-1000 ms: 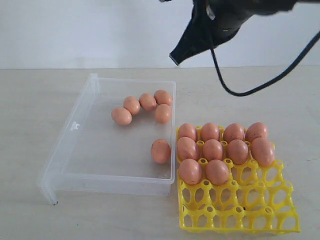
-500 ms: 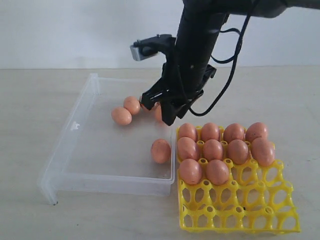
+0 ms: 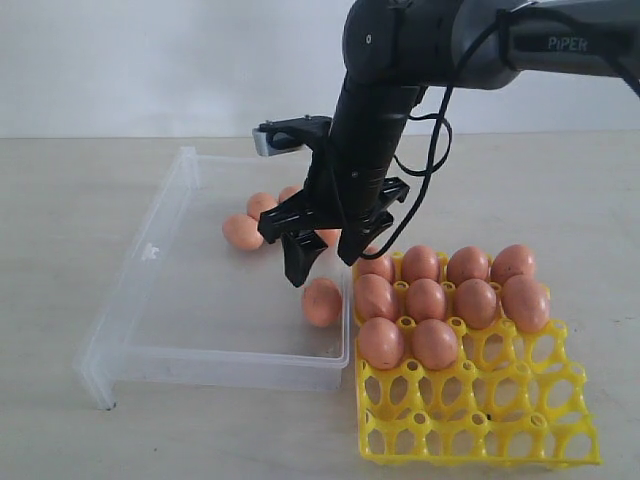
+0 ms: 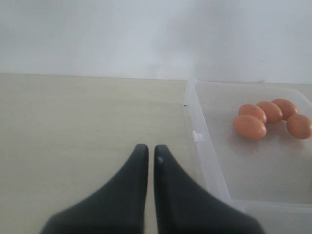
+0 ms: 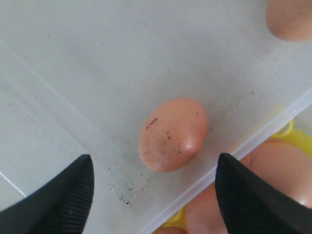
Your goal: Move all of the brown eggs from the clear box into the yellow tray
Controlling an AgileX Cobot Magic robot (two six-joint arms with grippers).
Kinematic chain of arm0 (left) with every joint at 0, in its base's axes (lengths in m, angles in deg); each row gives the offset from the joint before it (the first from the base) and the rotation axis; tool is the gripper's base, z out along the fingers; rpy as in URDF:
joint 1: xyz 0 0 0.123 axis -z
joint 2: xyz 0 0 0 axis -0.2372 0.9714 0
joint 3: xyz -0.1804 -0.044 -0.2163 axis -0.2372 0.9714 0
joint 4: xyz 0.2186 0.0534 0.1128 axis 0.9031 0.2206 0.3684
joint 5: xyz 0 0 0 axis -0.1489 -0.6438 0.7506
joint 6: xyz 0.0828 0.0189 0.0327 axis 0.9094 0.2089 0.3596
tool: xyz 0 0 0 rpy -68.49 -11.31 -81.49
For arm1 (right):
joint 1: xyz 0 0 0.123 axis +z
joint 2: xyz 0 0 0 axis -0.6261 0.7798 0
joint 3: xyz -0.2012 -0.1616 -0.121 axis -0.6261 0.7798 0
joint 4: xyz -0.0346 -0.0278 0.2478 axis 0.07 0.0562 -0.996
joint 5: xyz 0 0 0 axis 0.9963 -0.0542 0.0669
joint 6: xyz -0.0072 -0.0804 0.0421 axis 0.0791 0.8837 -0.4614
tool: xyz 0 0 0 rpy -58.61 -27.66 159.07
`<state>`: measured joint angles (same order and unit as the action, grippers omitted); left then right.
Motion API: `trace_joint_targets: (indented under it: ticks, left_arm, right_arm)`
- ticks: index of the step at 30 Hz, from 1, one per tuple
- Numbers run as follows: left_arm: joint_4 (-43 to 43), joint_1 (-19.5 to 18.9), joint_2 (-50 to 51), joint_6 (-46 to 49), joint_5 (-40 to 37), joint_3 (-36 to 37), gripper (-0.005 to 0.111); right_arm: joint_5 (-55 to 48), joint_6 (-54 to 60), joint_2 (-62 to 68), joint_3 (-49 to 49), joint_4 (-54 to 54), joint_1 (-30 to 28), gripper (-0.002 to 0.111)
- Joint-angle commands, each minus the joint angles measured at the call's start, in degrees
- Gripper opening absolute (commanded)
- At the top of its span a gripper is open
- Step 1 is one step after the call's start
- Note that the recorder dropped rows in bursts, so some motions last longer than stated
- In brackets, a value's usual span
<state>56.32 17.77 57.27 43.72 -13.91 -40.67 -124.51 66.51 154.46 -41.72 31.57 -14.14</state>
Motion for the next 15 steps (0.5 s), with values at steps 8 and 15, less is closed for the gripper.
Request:
trace_joint_targets:
  ticks: [8, 15]
  left_arm:
    - [-0.14, -0.19, -0.12, 0.13, 0.47, 0.15, 0.004]
    - [-0.14, -0.19, -0.12, 0.13, 0.47, 0.15, 0.004]
  right_arm:
    - [2.0, -0.06, 0.04, -0.47, -3.2, 0.02, 0.062]
    - [3.16, -0.39, 1.74, -0.47, -3.2, 0.02, 0.062]
